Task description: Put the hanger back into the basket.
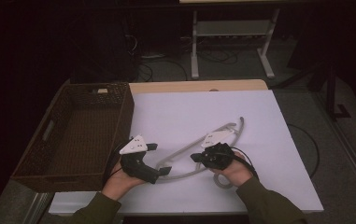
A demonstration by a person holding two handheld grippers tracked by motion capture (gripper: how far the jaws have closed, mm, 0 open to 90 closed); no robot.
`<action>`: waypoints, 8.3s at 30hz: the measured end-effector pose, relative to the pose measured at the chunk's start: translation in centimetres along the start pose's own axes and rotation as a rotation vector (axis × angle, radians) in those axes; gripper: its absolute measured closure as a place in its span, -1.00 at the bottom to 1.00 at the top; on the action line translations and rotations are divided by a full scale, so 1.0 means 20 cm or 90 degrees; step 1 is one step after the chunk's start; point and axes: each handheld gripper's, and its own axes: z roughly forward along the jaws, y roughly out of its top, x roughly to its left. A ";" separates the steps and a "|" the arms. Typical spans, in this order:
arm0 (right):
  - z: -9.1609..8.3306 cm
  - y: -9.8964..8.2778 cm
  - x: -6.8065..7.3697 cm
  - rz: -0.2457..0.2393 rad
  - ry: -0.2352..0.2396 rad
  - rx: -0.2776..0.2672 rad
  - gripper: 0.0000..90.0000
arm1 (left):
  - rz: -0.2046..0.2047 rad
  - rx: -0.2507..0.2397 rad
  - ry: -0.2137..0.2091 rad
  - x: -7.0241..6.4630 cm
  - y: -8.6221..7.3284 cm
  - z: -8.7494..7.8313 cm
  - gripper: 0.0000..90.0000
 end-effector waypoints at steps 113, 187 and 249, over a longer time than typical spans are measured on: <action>-0.54 -0.38 -0.19 0.147 -0.253 -0.178 -0.42 | 0.050 0.070 -0.040 -0.07 0.11 0.25 0.85; -0.51 -0.34 -0.18 0.128 -0.258 -0.170 -0.71 | -0.057 -0.124 0.155 0.35 0.25 -1.06 0.85; -0.58 -0.17 -0.16 0.102 -0.242 -0.217 -0.88 | -0.058 -0.154 0.131 0.33 0.22 -0.85 -0.53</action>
